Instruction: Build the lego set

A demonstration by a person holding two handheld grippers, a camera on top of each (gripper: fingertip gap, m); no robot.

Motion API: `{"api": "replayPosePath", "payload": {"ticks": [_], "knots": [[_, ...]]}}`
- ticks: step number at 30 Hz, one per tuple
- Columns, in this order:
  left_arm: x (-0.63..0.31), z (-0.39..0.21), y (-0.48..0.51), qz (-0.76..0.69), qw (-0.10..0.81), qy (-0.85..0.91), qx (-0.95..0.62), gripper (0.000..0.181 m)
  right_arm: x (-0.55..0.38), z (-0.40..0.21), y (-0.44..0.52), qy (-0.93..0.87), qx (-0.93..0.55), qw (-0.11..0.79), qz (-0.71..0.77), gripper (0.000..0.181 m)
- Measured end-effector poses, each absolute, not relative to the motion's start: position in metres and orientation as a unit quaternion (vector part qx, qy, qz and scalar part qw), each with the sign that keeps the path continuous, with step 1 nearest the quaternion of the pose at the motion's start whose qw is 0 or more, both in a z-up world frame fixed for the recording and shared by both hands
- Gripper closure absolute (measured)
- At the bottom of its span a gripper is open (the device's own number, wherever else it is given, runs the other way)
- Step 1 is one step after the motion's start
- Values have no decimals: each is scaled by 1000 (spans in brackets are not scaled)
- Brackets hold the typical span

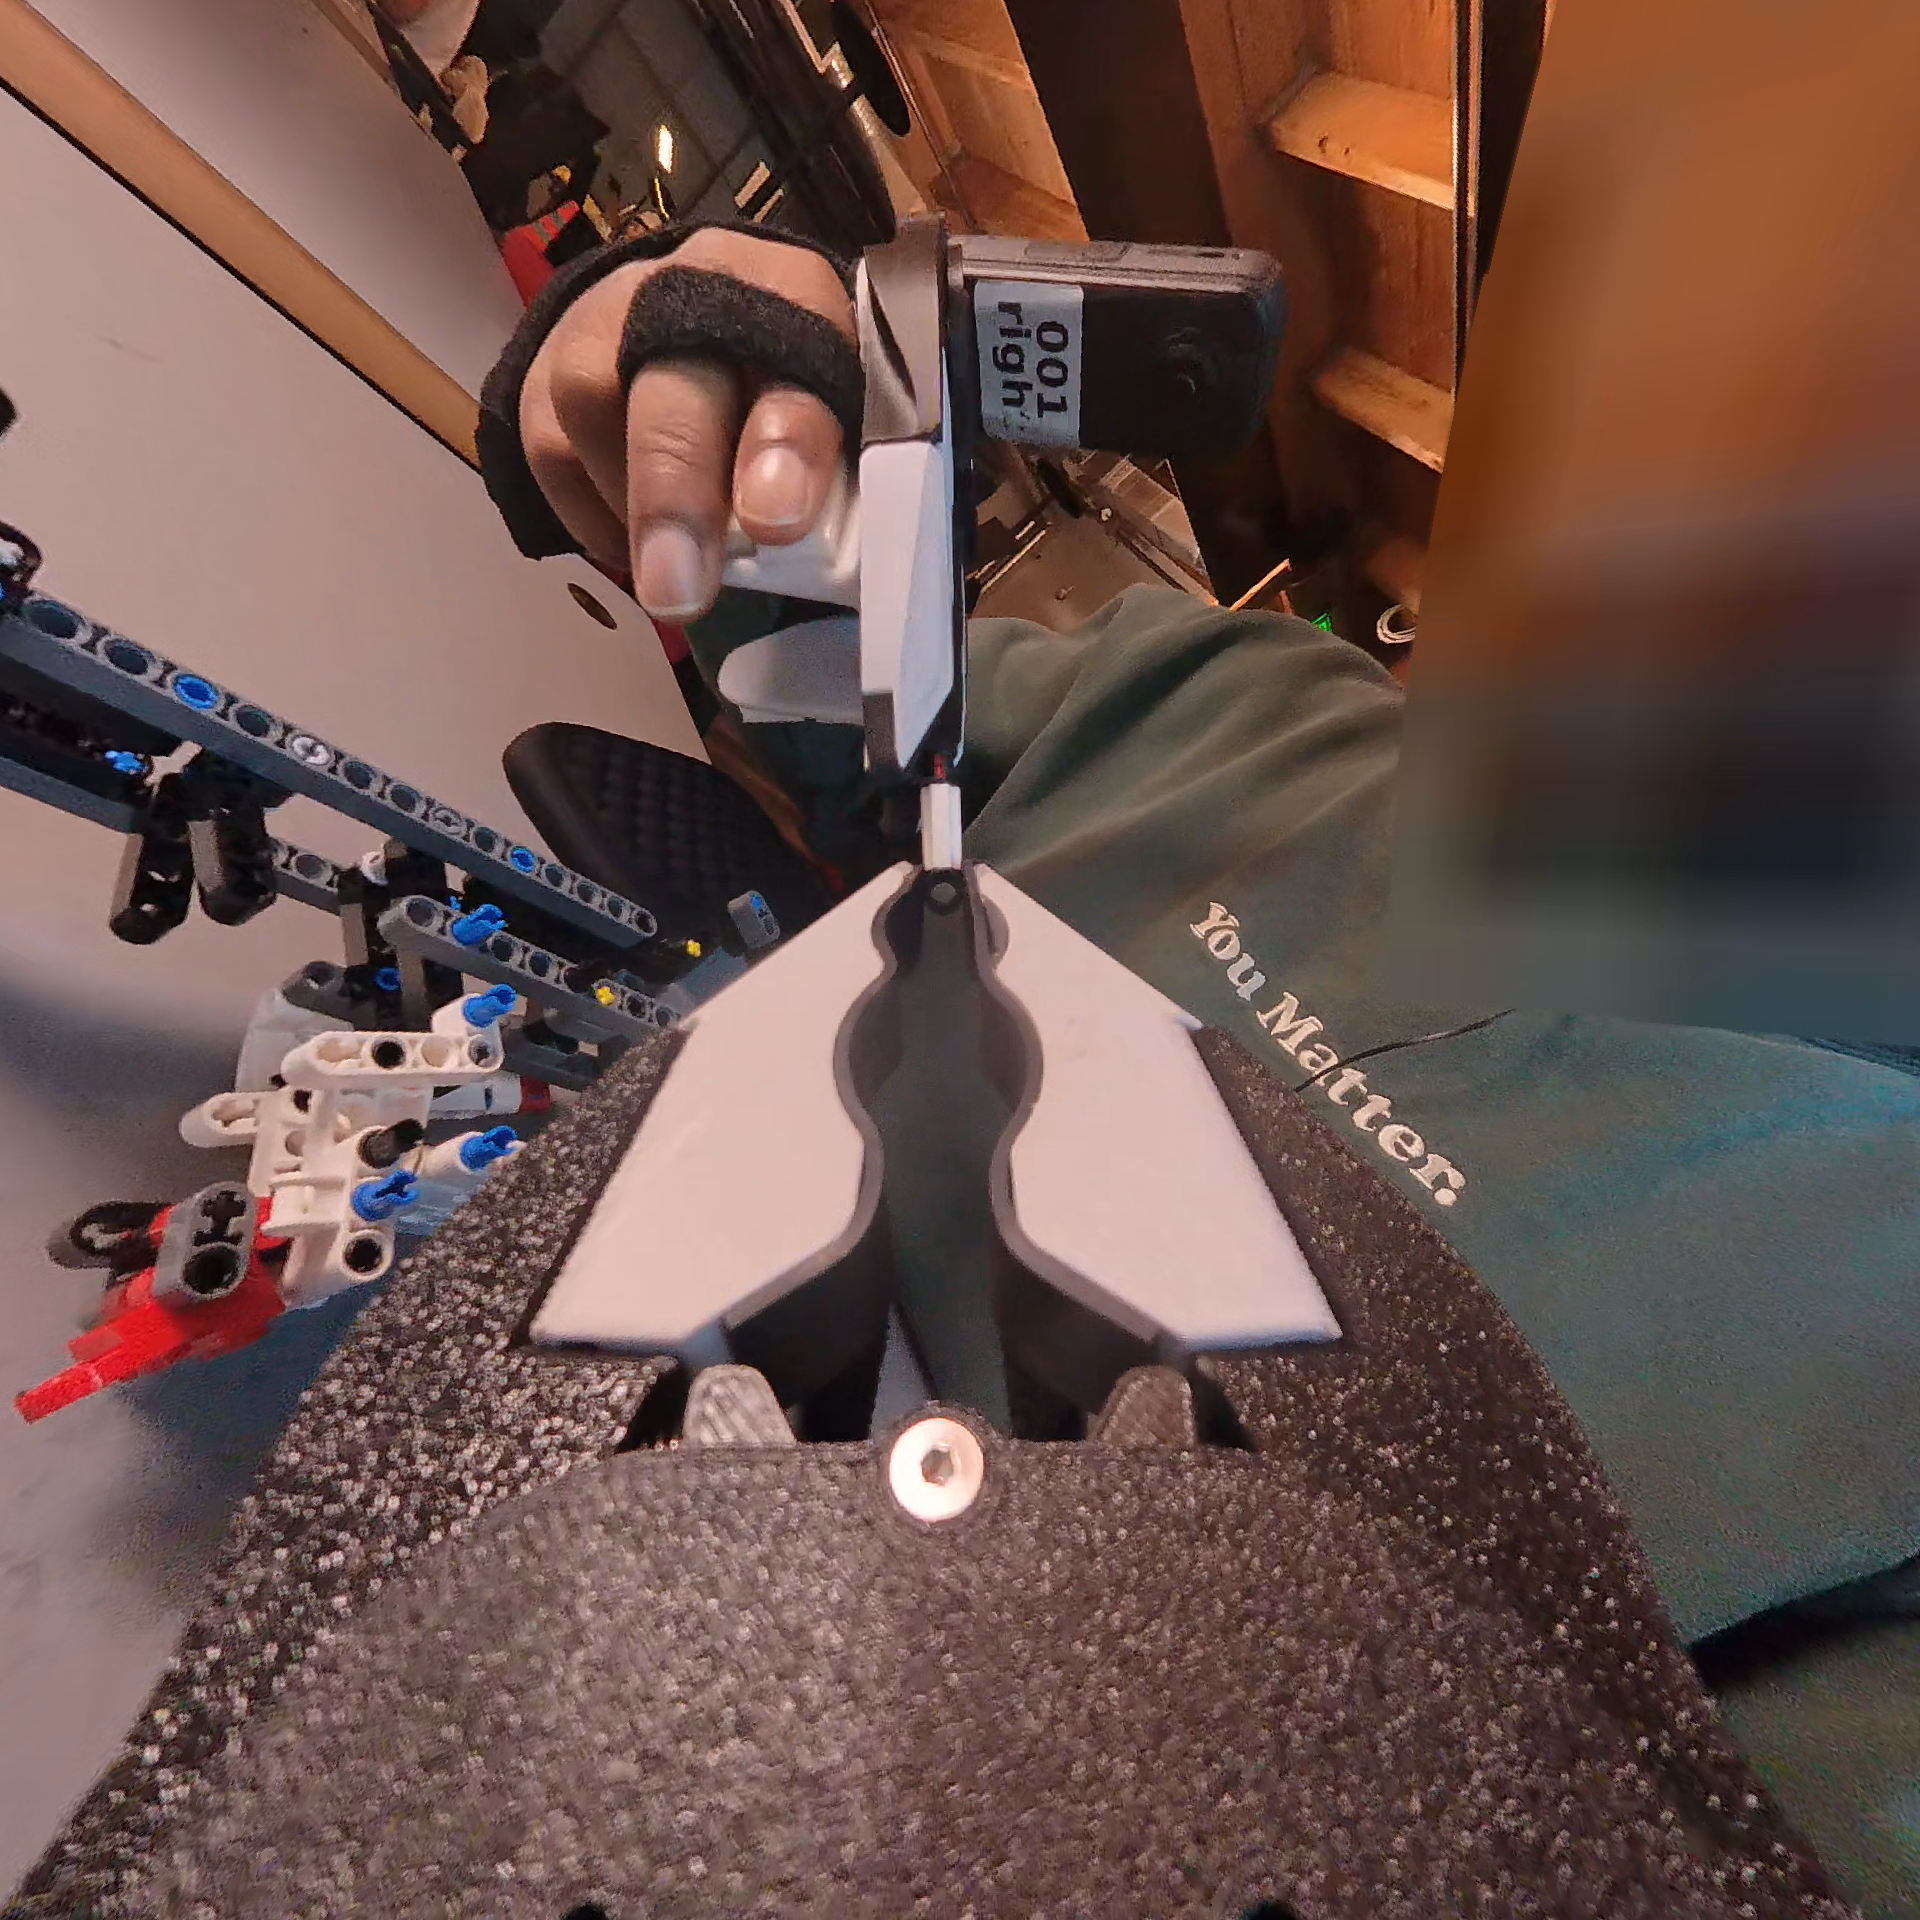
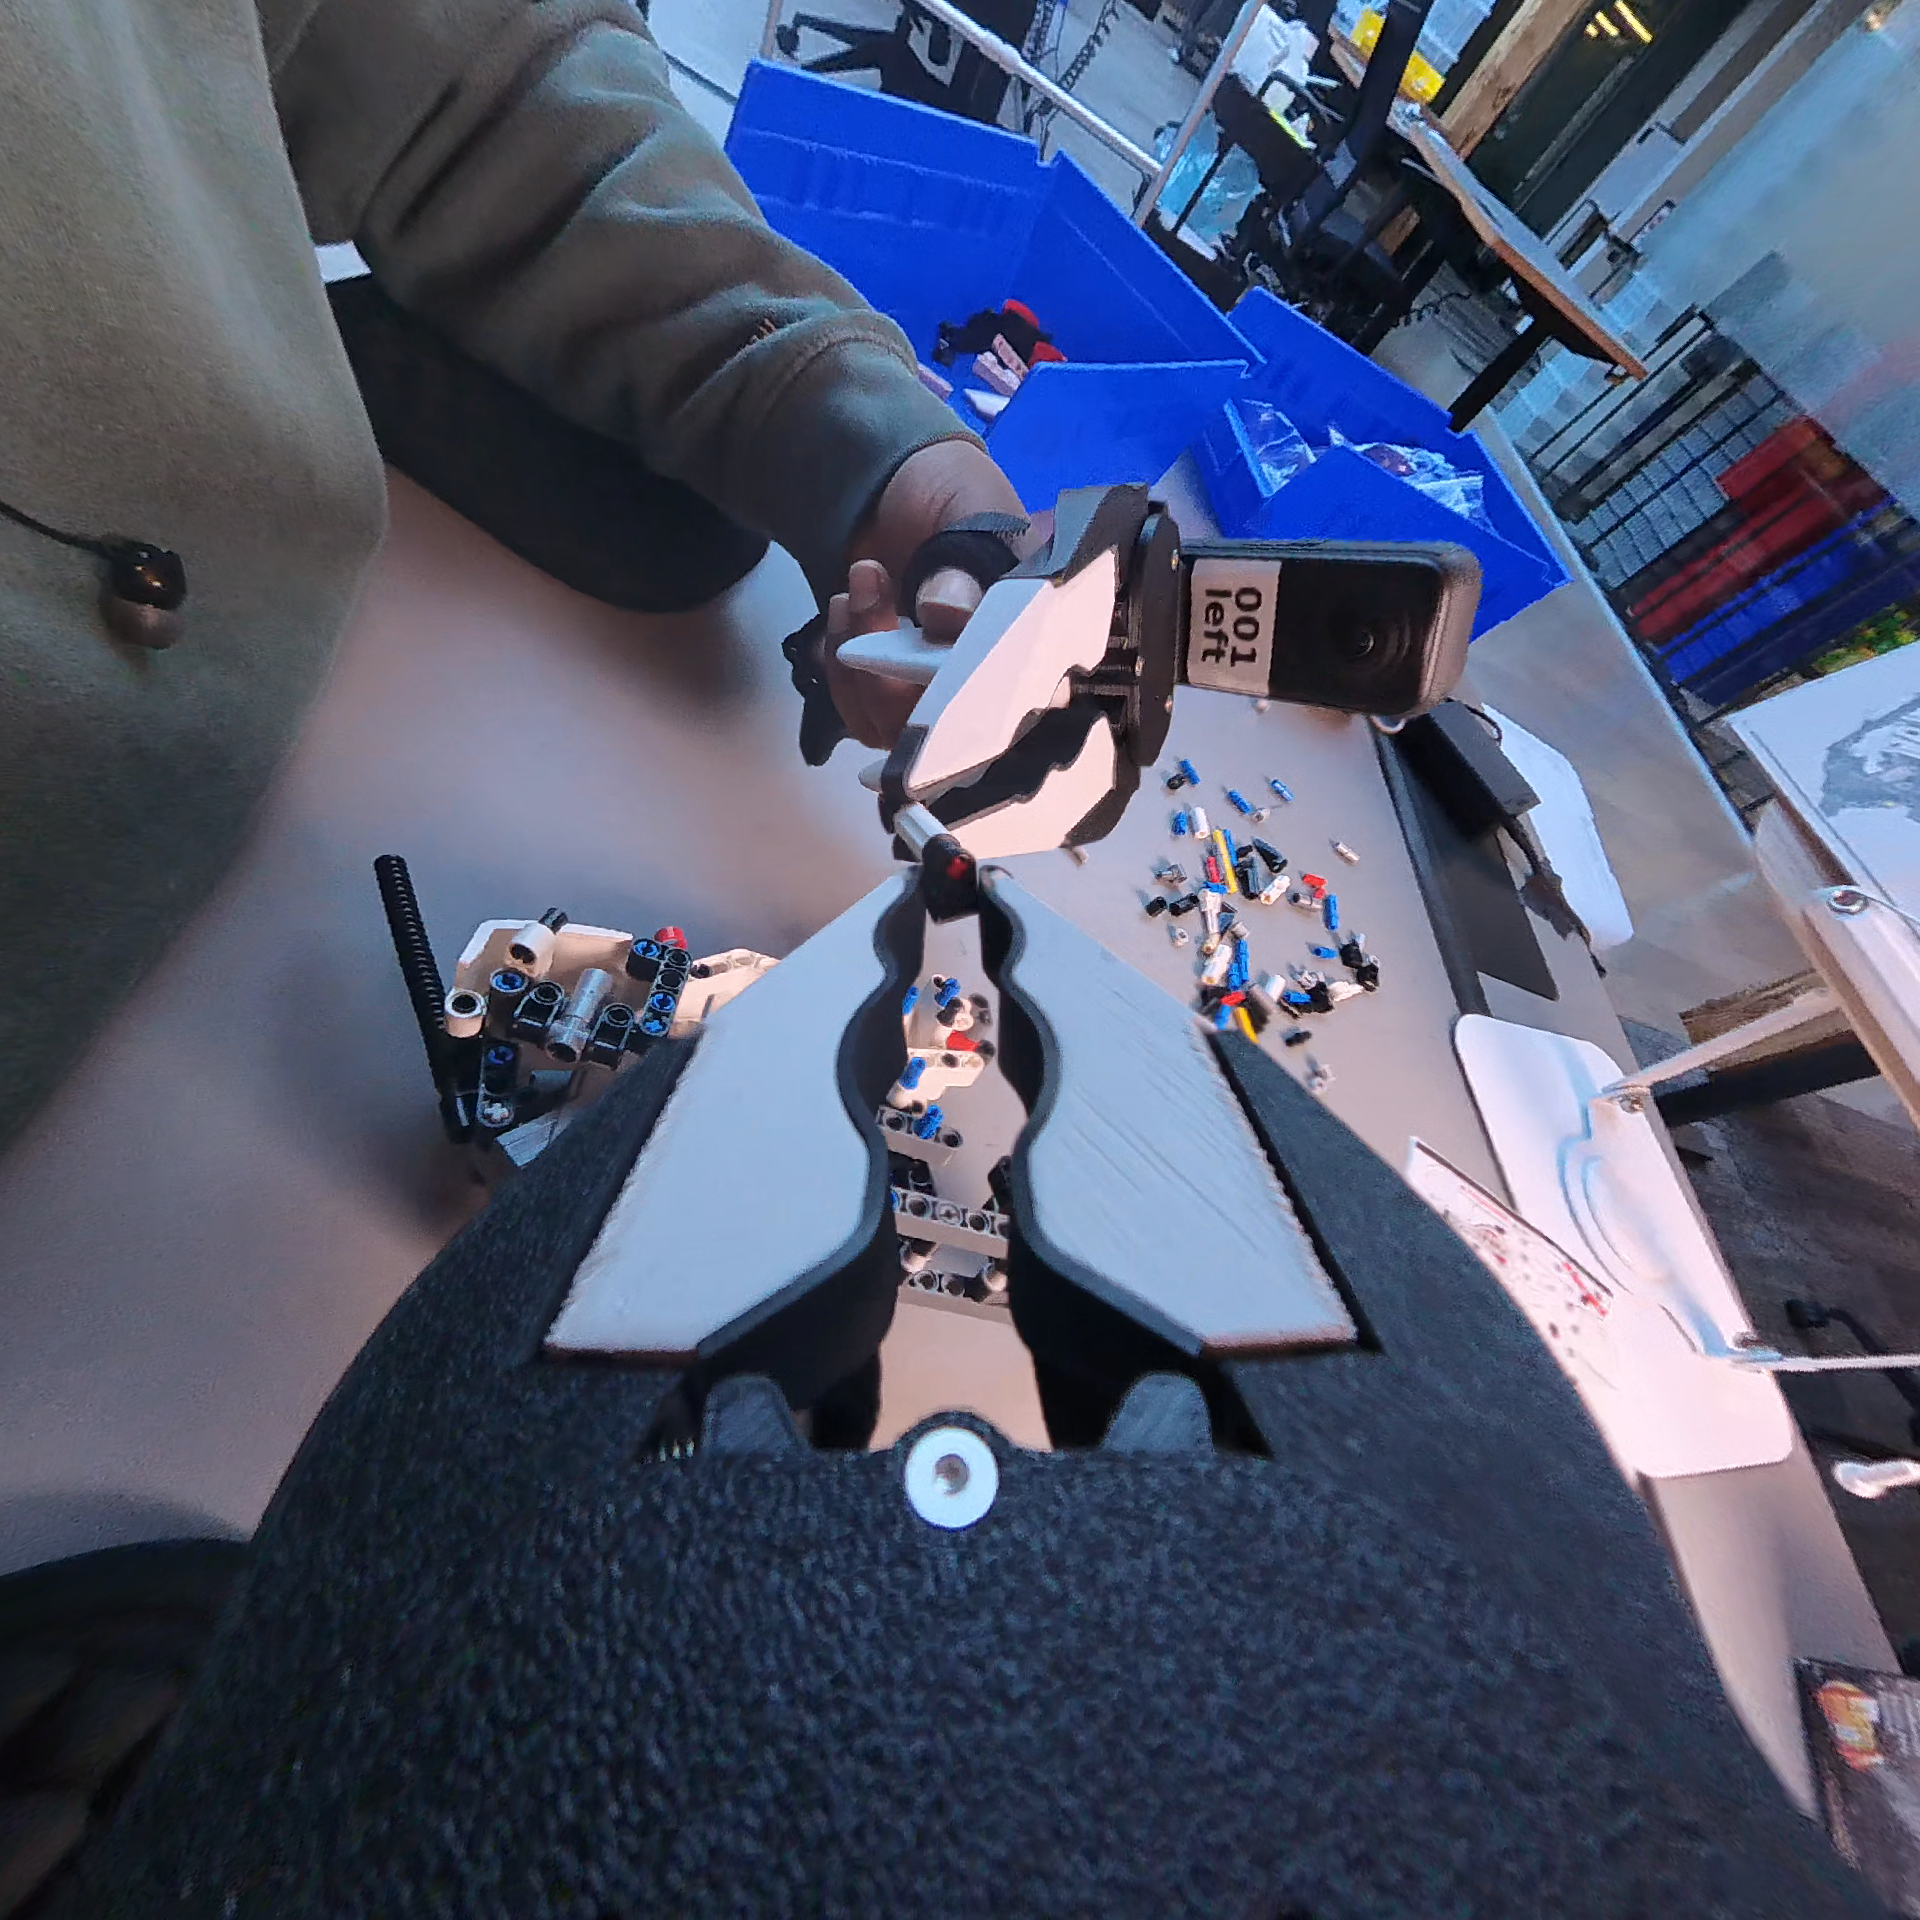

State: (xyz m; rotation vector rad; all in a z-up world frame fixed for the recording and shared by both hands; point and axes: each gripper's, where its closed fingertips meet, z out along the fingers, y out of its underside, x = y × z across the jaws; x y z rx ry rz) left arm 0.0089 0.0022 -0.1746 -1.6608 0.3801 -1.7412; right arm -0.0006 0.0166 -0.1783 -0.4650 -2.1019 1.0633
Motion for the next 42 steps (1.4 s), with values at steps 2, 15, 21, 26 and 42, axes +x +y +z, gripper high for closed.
{"api": "replayPosePath", "payload": {"ticks": [2, 15, 21, 26, 42], "knots": [[9, -178, 3, -669, 345, 141, -643, 174, -1, -183, 19, -812, -220, 323, 433, 172], [-7, -208, 23, -464, 418, 158, -765, 173, -17, -204, 31, -632, -510, 40, 582, 173], [-10, -203, 20, -576, 380, 90, -718, 174, -17, -202, 36, -715, -441, 139, 525, 158], [-12, -213, 16, -628, 335, 64, -699, 174, -14, -207, 35, -820, -309, 217, 431, 150], [-30, -243, 19, -538, 330, 90, -770, 166, -27, -243, 39, -840, -377, 128, 369, 173]]}}
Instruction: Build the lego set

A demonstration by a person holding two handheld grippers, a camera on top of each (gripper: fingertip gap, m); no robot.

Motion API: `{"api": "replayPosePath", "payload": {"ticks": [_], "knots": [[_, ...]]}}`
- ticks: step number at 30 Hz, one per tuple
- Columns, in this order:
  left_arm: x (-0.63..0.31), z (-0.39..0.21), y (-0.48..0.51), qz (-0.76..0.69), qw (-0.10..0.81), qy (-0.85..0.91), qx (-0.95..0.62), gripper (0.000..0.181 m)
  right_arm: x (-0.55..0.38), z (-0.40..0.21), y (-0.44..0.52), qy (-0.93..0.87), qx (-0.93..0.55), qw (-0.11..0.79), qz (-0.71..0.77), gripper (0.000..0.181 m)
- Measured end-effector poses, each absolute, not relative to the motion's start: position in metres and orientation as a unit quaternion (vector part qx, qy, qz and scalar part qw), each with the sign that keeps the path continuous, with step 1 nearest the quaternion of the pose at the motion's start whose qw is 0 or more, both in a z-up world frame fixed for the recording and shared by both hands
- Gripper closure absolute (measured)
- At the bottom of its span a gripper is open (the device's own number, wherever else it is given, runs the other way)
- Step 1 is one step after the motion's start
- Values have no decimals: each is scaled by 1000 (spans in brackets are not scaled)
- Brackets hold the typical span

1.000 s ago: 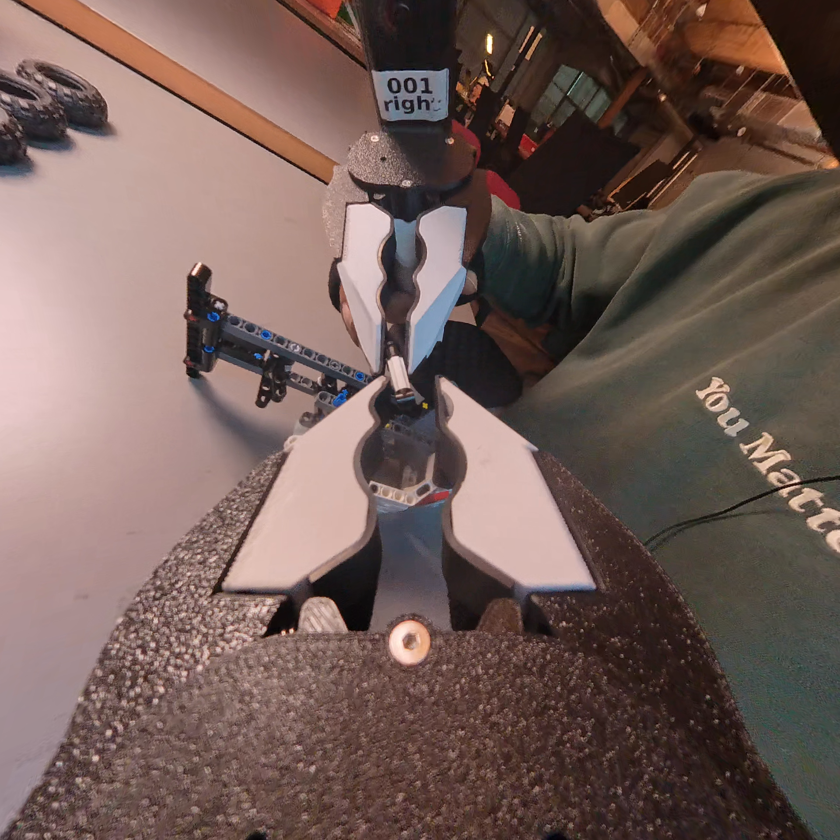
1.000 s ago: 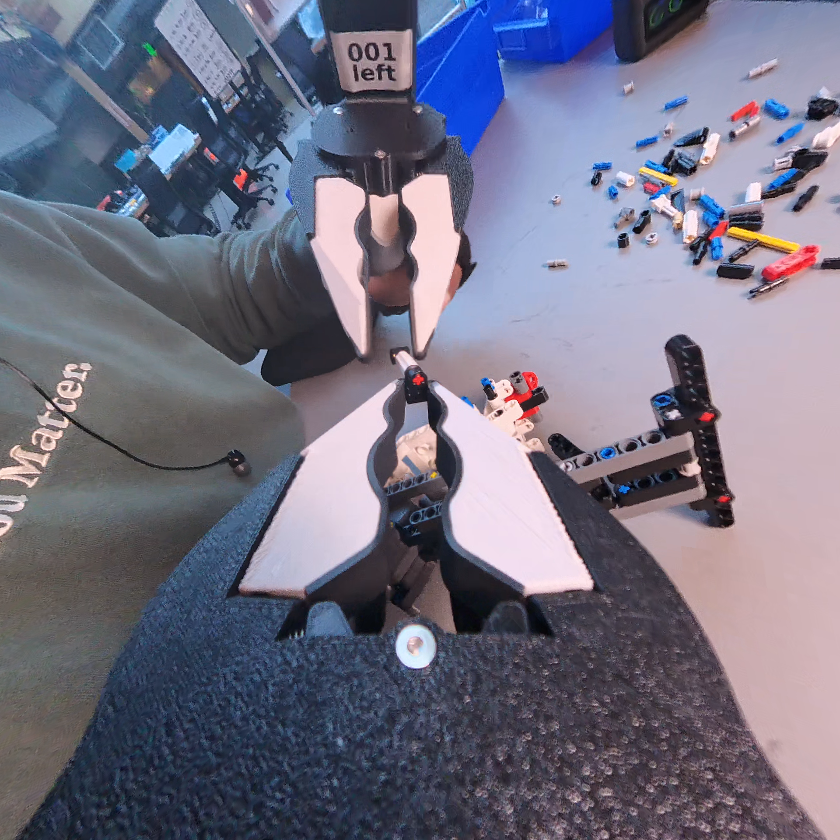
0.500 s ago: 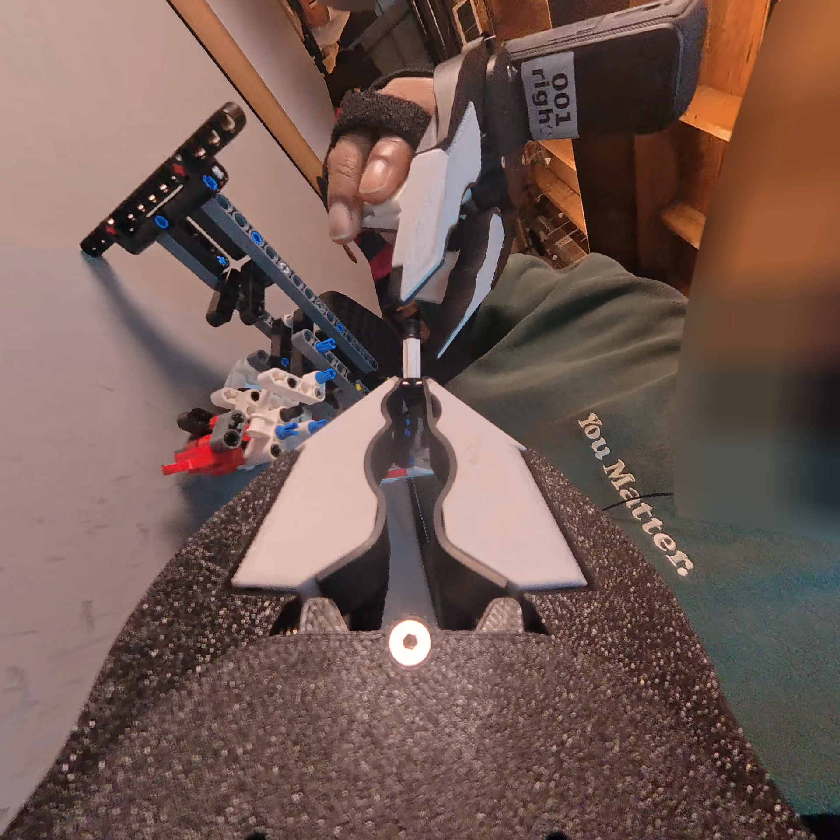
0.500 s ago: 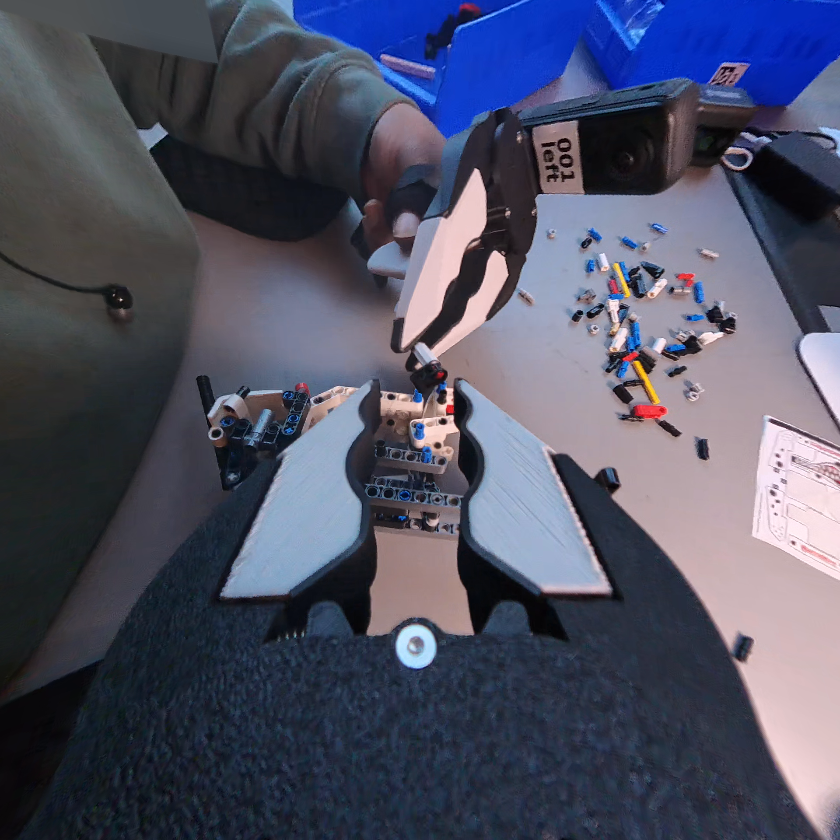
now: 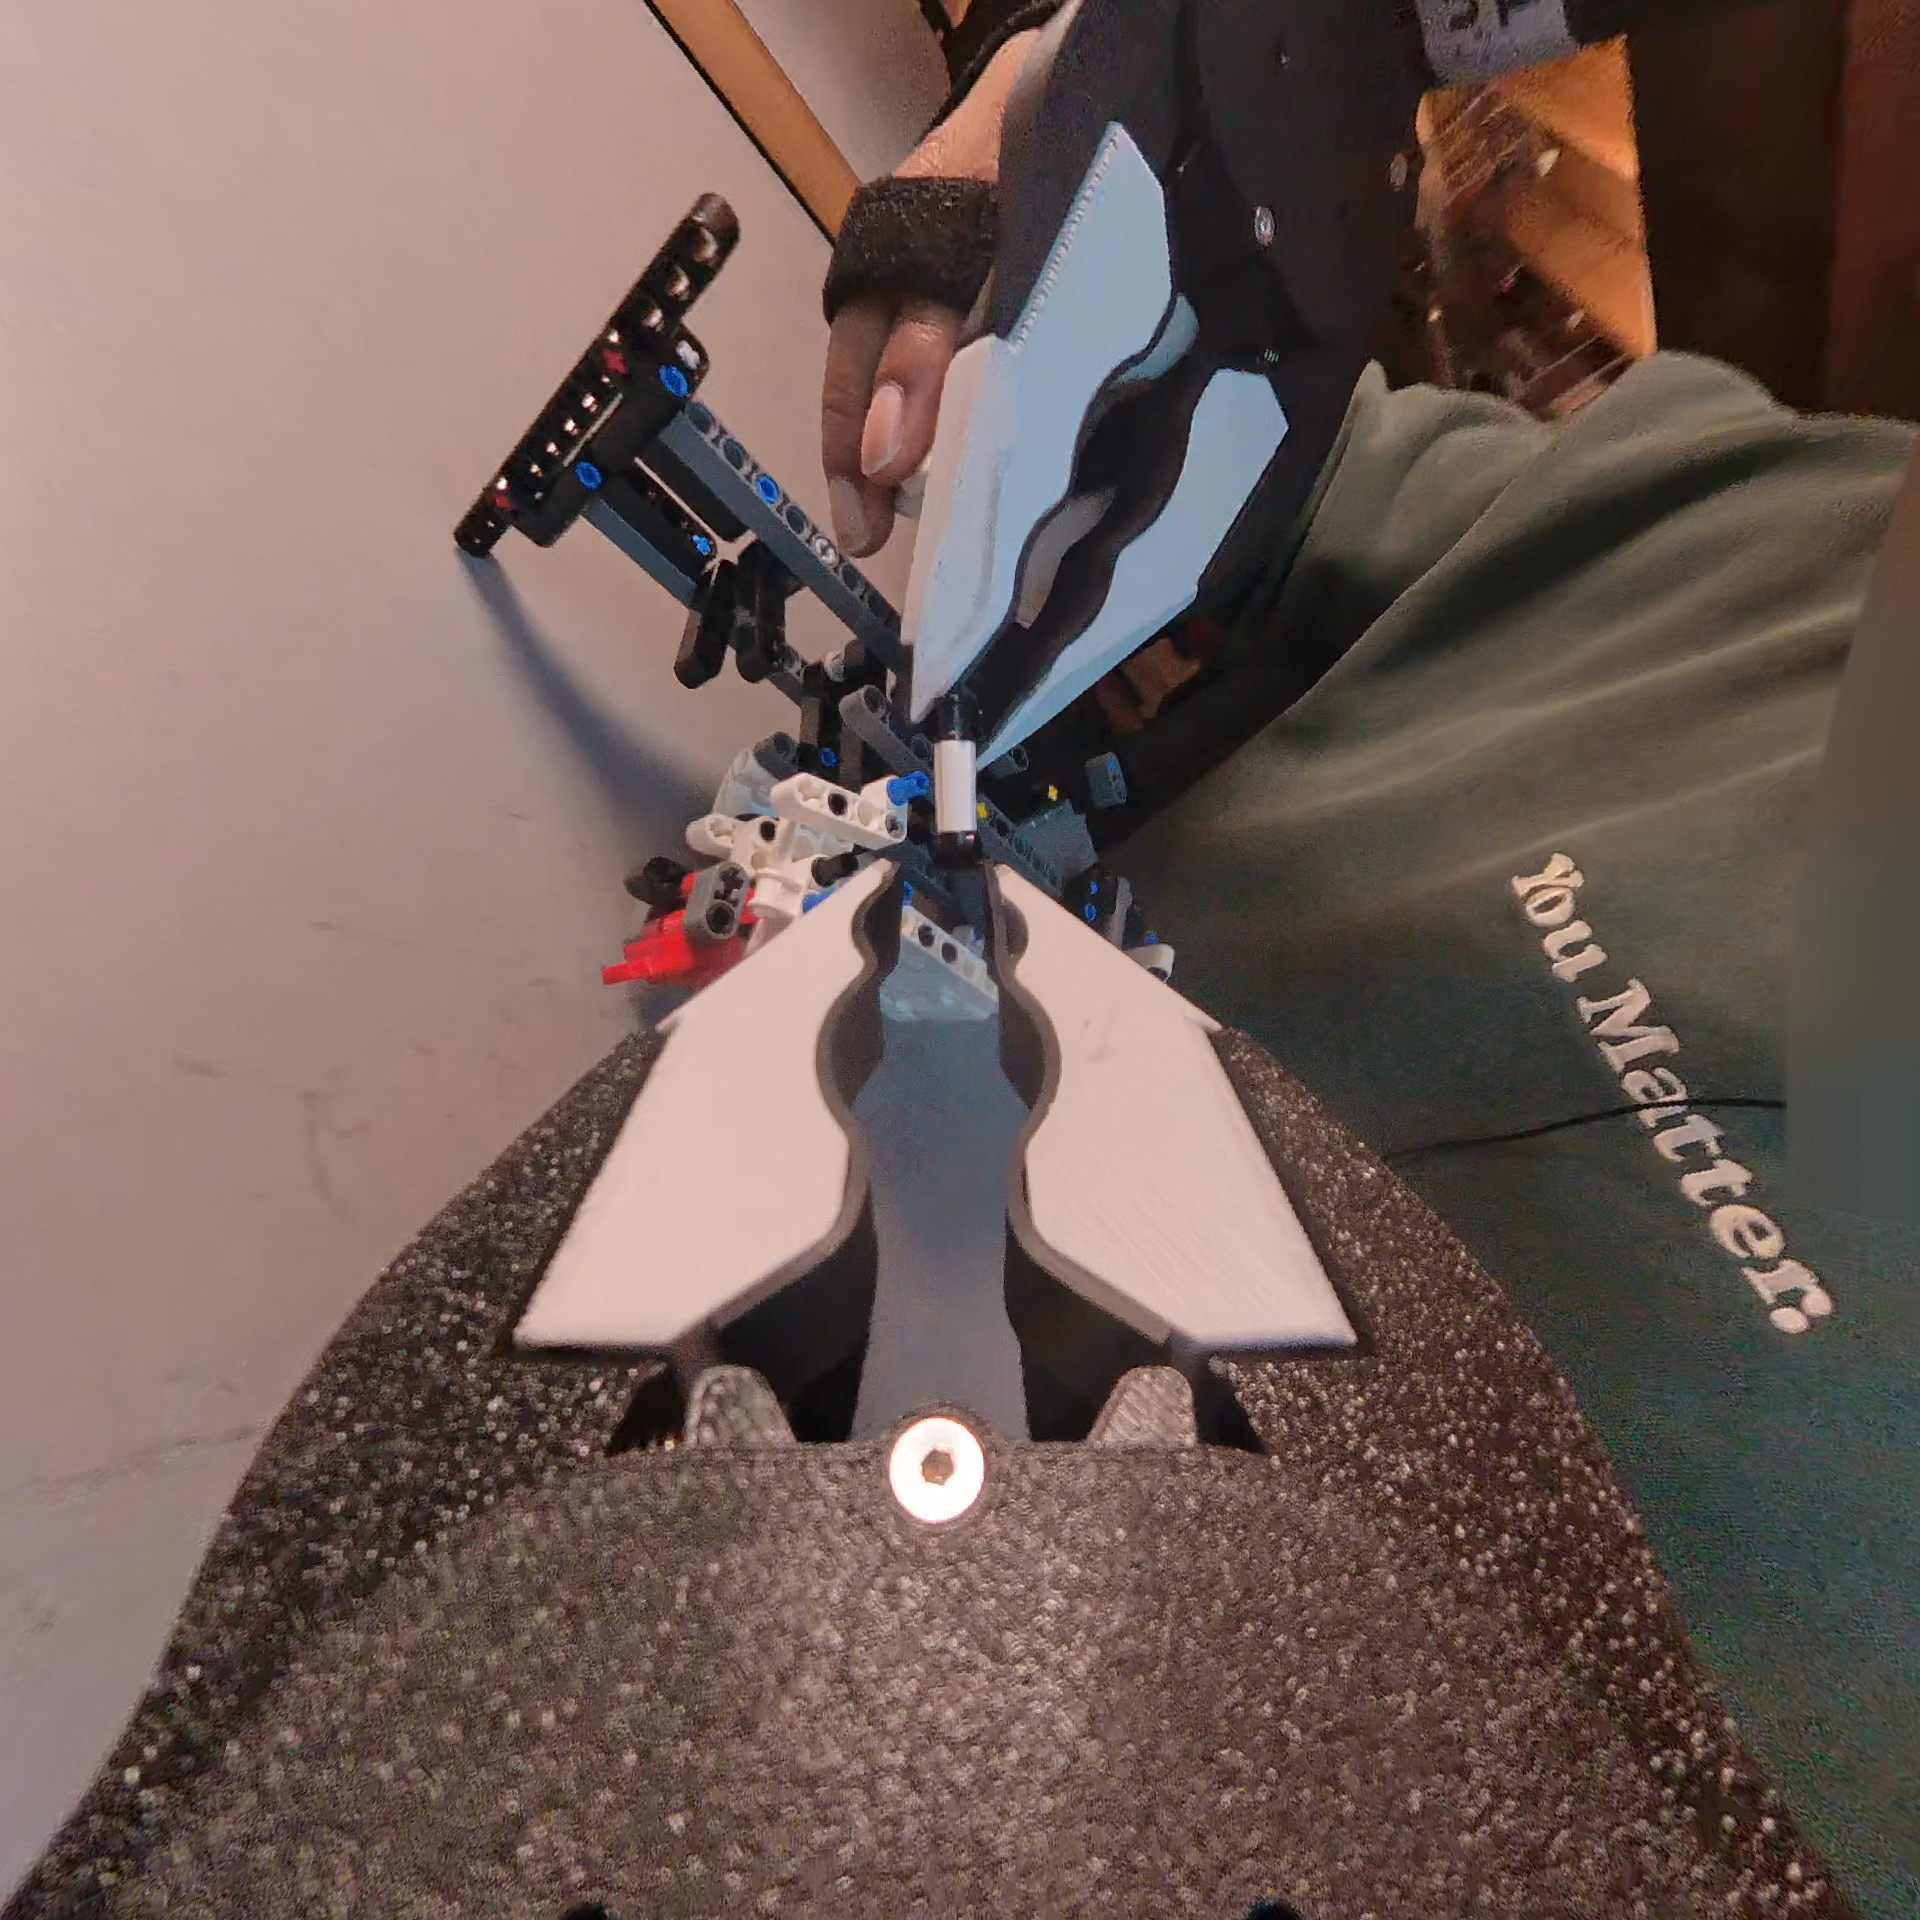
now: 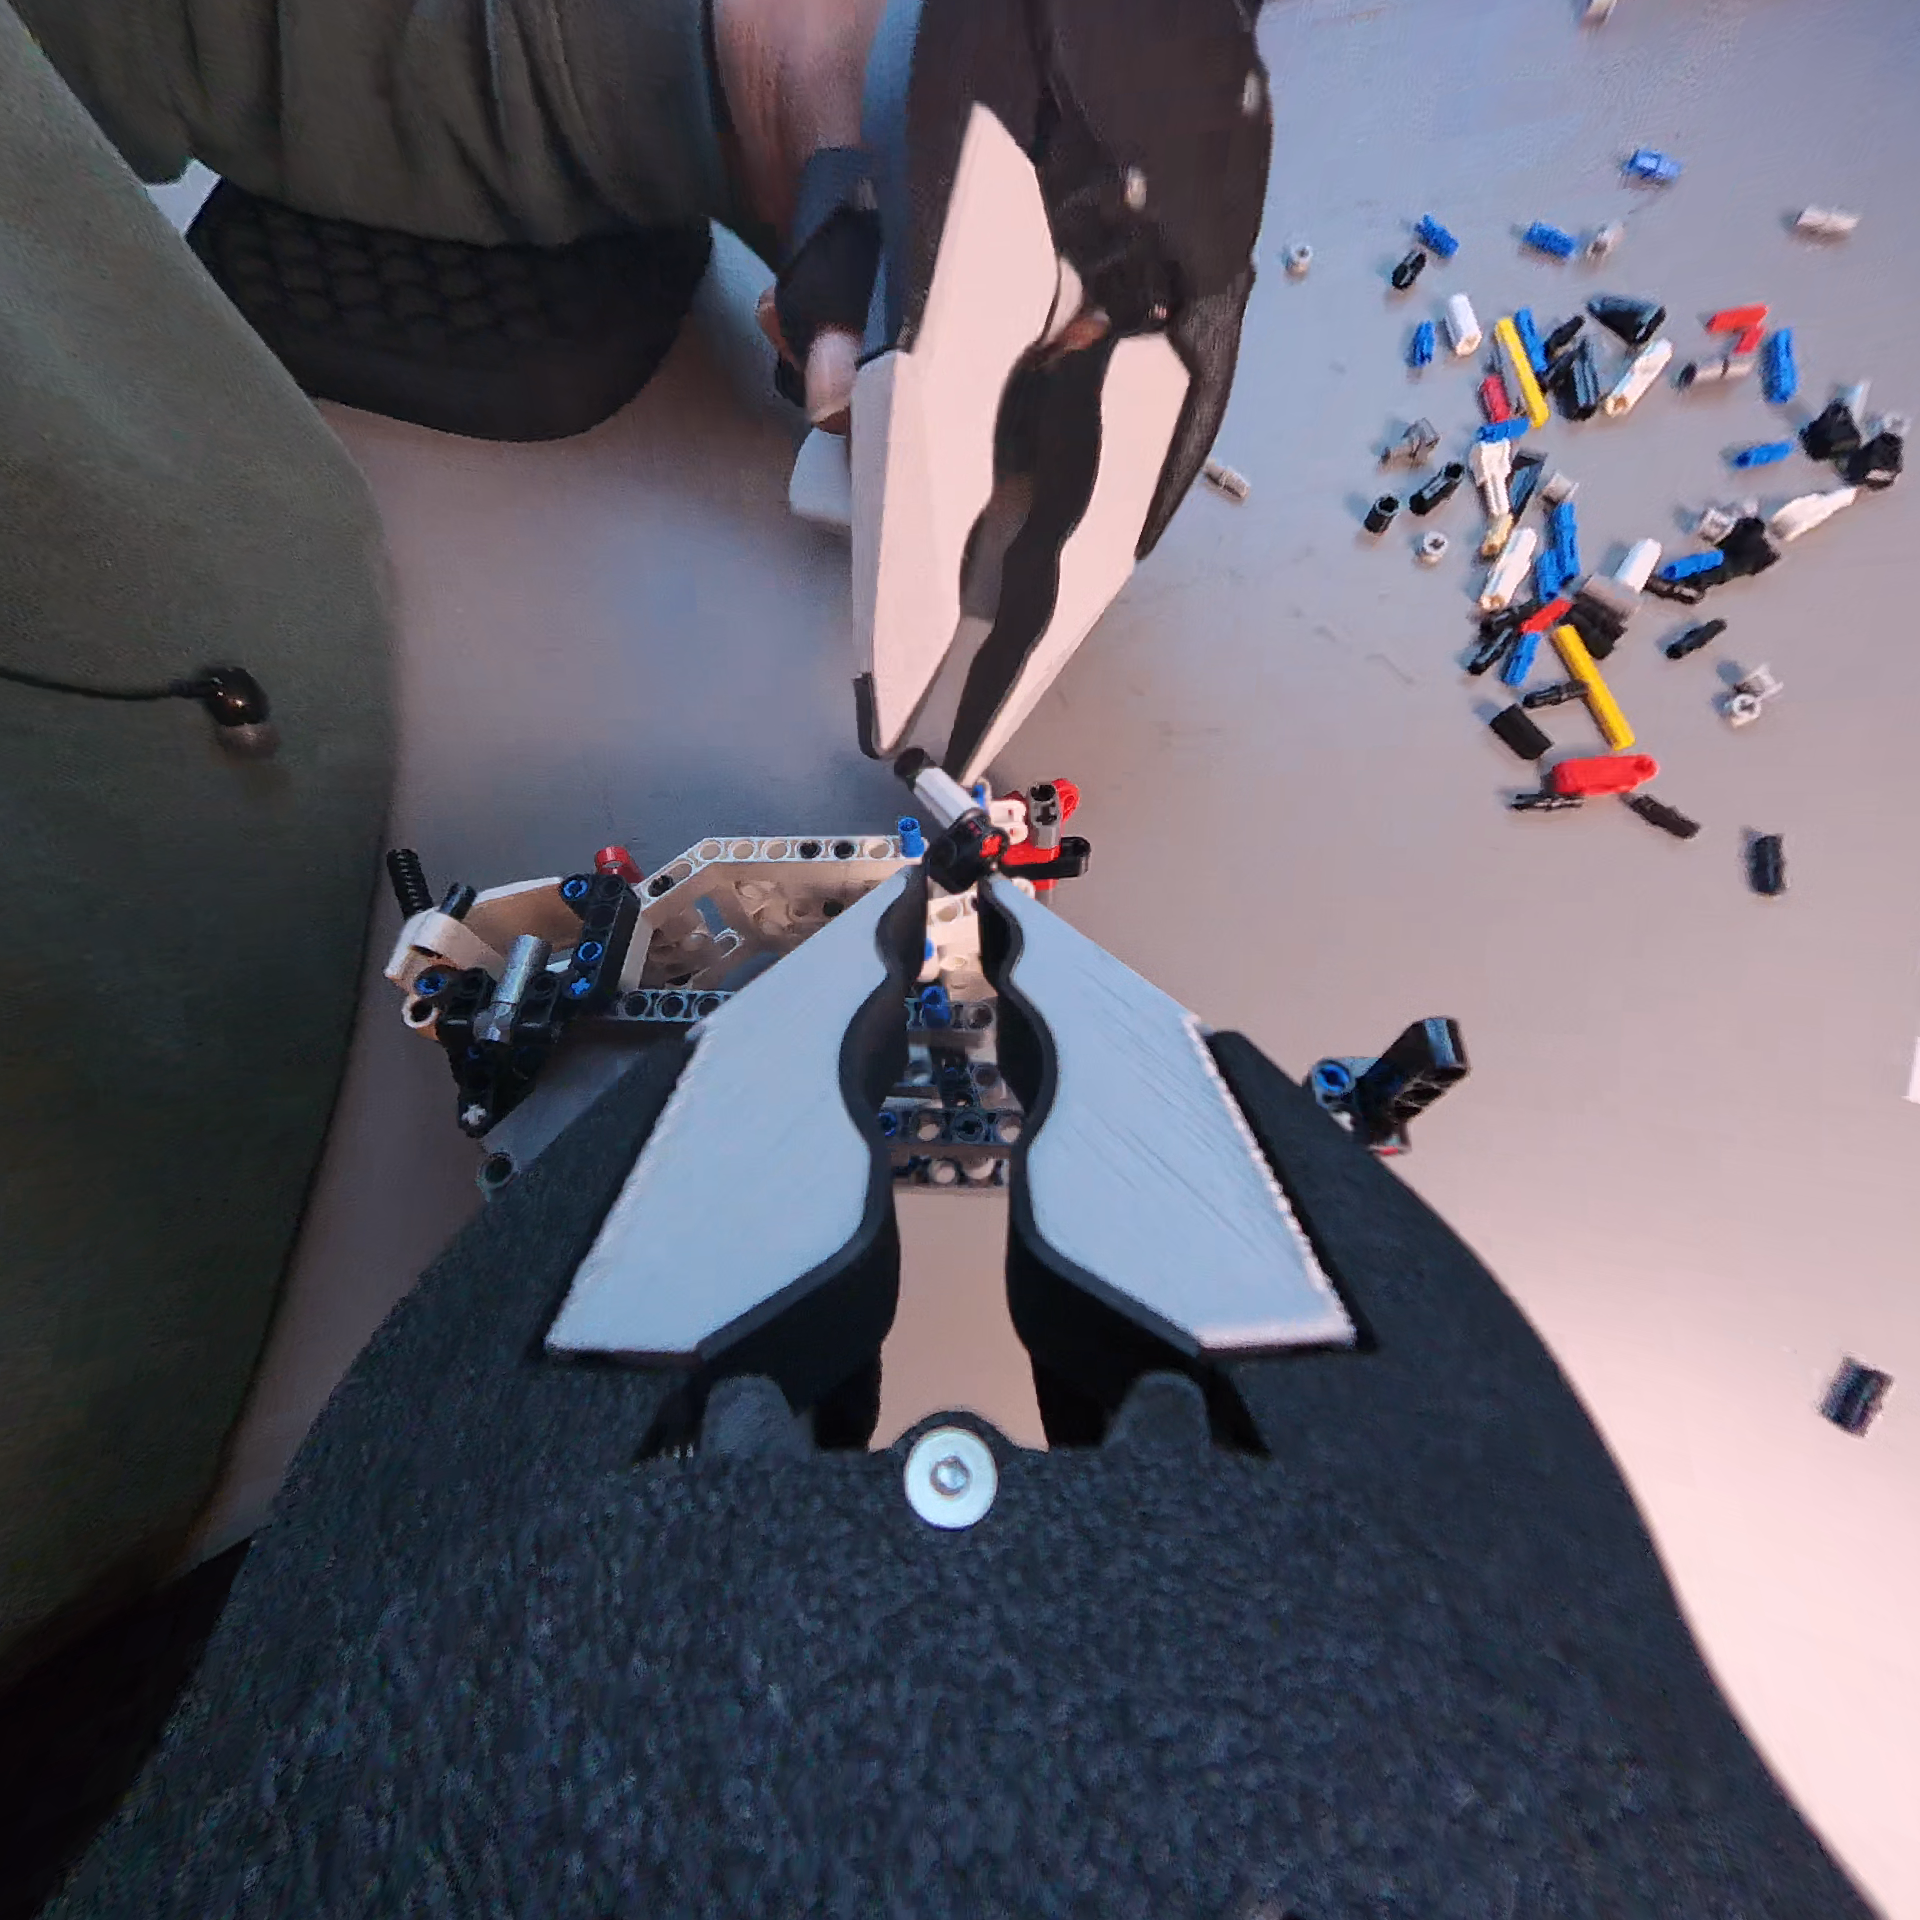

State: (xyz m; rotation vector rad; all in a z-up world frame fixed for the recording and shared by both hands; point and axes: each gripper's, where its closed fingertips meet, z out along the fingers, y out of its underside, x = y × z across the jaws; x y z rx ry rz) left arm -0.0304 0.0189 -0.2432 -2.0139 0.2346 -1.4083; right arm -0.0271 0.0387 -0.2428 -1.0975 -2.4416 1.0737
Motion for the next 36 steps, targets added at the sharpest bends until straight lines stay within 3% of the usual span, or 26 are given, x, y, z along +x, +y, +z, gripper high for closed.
{"api": "replayPosePath", "payload": {"ticks": [4, 14, 27, 31, 36], "knots": [[-28, -247, 16, -497, 338, 121, -790, 178, -26, -245, 38, -840, -397, 115, 351, 173], [-20, -256, 18, -383, 369, 180, -828, 161, -24, -249, 36, -816, -458, 98, 339, 175], [-22, -261, 21, -262, 384, 242, -852, 173, -17, -252, 33, -805, -461, 104, 359, 180], [-21, -265, 21, -243, 376, 267, -854, 173, -17, -249, 35, -834, -422, 112, 338, 156], [-22, -266, 22, -224, 370, 283, -856, 174, -23, -247, 33, -863, -374, 122, 318, 153]]}}
